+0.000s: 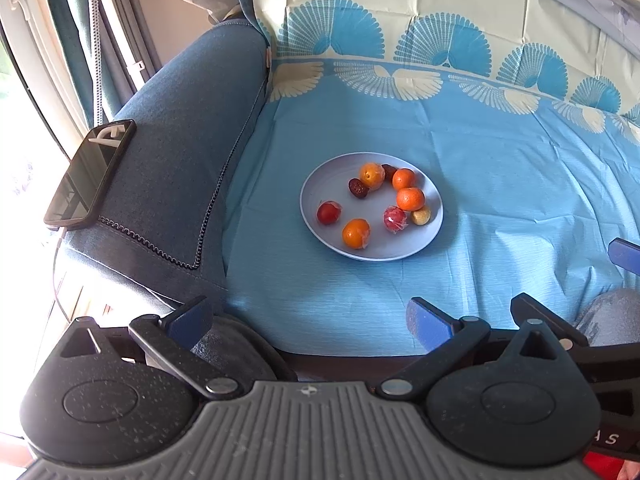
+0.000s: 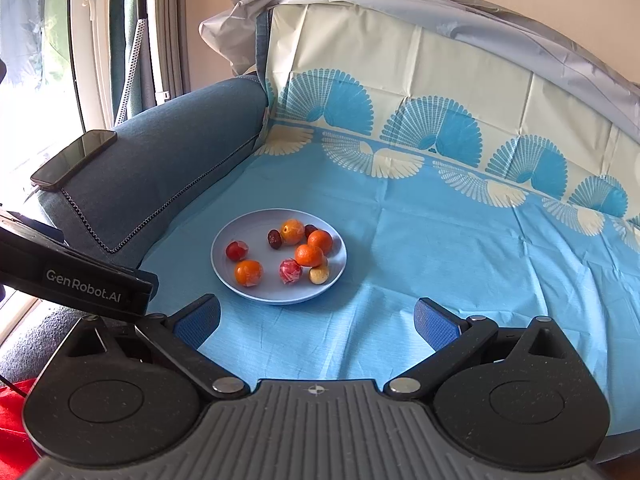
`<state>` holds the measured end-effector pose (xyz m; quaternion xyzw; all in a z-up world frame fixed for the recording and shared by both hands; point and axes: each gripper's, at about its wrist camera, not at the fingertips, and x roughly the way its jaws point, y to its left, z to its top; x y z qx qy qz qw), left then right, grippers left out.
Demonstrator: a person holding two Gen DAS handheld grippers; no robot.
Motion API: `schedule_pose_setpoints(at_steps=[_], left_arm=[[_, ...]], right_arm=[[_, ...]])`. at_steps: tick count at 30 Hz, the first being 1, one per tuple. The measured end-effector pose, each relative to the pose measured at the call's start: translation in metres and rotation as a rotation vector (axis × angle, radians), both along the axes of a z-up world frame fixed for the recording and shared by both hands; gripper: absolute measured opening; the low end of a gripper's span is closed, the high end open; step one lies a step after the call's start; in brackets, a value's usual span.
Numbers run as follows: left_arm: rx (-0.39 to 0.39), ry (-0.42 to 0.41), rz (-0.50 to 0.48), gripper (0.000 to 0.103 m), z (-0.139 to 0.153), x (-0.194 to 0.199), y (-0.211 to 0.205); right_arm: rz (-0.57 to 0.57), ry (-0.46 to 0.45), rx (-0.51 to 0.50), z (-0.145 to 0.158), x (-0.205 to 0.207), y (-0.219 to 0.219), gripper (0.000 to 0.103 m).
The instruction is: Organize fruits
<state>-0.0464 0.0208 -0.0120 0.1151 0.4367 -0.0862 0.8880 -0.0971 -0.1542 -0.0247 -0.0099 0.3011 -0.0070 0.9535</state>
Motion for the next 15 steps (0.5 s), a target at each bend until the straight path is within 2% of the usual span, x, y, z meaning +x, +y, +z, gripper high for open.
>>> schedule_pose_setpoints(at_steps=[15], left_arm=[[0.003,0.002,0.002,0.103,-0.0011,0.0008,0.0016]], right_arm=[[-0.002,0.001,-0.001,-0.0002,0.0003,0.0005,0.102]])
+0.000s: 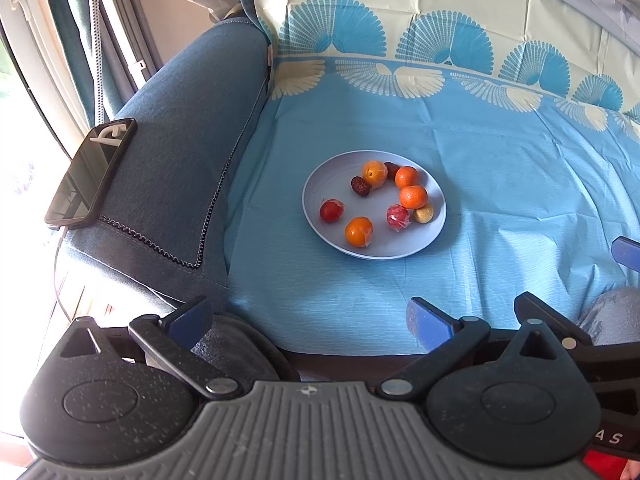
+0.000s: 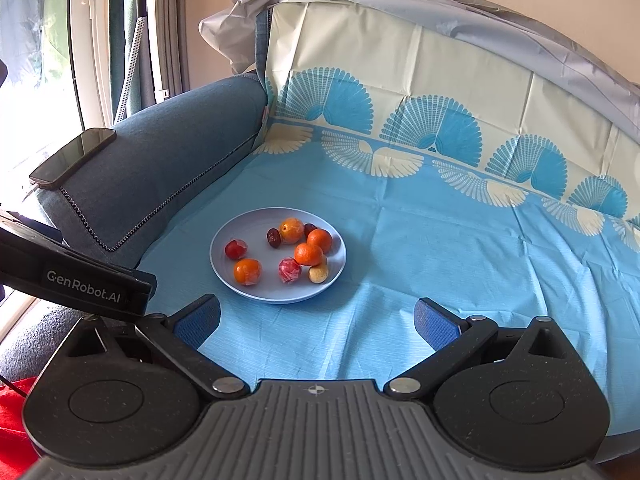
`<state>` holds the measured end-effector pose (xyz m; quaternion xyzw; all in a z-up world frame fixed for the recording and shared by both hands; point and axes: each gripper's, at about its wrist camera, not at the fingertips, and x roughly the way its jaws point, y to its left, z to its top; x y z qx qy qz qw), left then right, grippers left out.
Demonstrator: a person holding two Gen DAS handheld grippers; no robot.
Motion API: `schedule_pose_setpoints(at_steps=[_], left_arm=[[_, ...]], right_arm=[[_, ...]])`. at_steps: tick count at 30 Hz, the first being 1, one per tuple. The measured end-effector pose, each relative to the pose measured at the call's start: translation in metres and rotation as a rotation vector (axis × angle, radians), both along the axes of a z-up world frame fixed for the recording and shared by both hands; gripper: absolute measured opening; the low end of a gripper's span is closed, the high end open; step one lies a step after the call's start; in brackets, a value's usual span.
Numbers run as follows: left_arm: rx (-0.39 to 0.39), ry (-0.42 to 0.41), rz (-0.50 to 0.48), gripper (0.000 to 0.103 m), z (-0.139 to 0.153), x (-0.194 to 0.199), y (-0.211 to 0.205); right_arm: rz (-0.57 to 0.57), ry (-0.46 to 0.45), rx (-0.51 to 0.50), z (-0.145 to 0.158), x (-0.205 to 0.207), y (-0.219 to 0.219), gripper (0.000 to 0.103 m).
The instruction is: Organize fruits
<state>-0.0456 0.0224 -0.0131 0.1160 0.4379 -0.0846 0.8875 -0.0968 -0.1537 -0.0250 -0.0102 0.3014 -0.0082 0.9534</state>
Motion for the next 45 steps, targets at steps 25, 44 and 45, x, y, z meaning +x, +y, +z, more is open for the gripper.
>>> schedule_pose_setpoints(at_steps=[25,44,45], left_arm=[[0.023,-0.002,-0.005,0.103,-0.0008,0.0032,0.0024],[0.033,-0.005,-0.006,0.103,-0.0016,0.0021,0.0022],[0.033,-0.005,-0.006,0.103,-0.0017,0.0021,0.0023]], right_arm=[[0.001,0.005,-0.008,-0.0026,0.0009,0.0019,0.102],[0.001,0.003,-0.01,-0.0028,-0.0003,0.0004,0.102],[0.001,0.003,-0.01,-0.0028,-0.0008,0.0002,0.102]])
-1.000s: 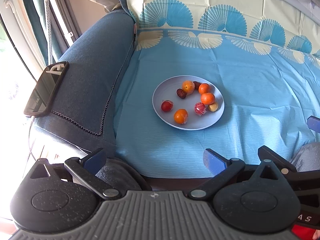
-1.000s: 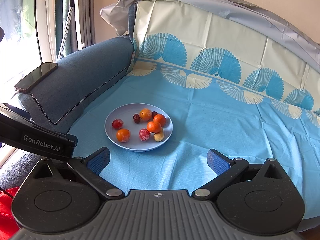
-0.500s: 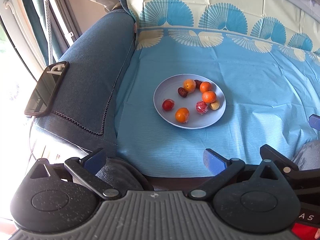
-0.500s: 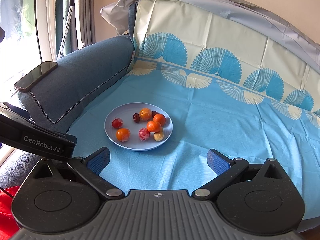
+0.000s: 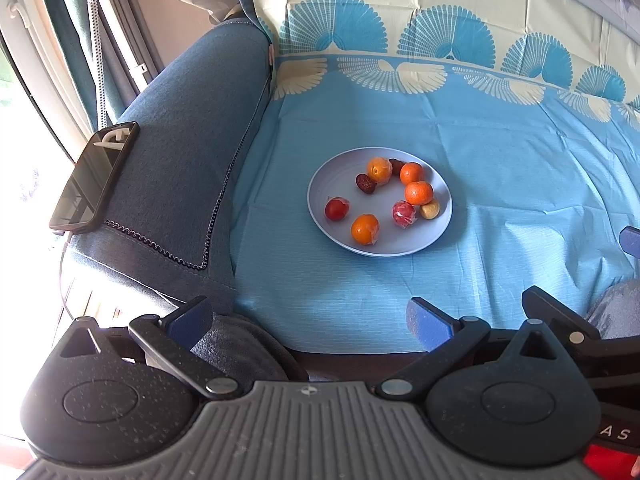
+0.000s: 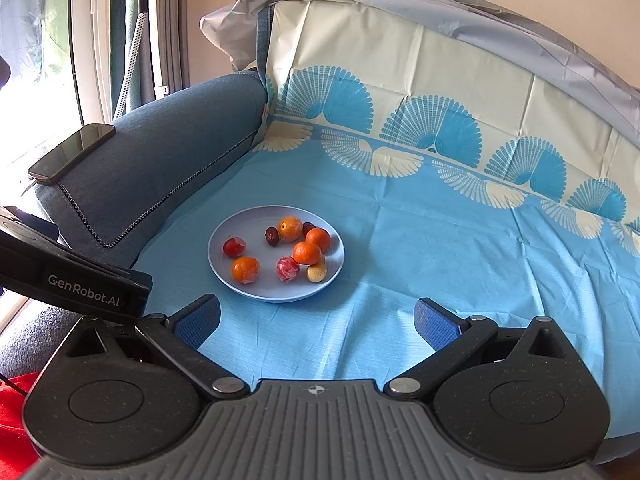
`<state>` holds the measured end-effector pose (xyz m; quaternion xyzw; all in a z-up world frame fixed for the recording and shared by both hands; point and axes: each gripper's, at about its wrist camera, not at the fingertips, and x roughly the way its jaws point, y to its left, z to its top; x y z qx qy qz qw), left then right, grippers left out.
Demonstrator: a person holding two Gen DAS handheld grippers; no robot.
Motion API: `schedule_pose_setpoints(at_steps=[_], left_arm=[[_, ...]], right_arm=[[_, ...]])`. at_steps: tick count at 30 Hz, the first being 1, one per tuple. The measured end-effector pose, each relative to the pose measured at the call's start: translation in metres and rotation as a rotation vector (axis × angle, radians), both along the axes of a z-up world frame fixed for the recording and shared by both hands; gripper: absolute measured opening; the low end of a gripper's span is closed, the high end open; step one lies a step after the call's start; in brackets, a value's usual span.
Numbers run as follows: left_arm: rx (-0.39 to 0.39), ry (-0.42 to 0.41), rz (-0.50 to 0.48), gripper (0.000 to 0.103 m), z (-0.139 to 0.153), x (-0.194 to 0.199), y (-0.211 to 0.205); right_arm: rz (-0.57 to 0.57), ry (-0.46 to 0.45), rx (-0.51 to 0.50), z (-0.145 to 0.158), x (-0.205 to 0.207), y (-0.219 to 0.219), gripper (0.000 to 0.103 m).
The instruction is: Organize fruits
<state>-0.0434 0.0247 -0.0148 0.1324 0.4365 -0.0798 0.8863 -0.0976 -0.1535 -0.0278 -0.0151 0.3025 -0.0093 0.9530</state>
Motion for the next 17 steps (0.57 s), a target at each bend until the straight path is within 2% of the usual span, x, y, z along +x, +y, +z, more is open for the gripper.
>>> schedule_pose_setpoints(at_steps=[17], left_arm=[[0.02,0.003,0.017,0.103,-0.0021,0.0032,0.0]], right_arm=[[-0.005,0.001,-0.002,0.0025,-0.0009,-0.0017,0.102]])
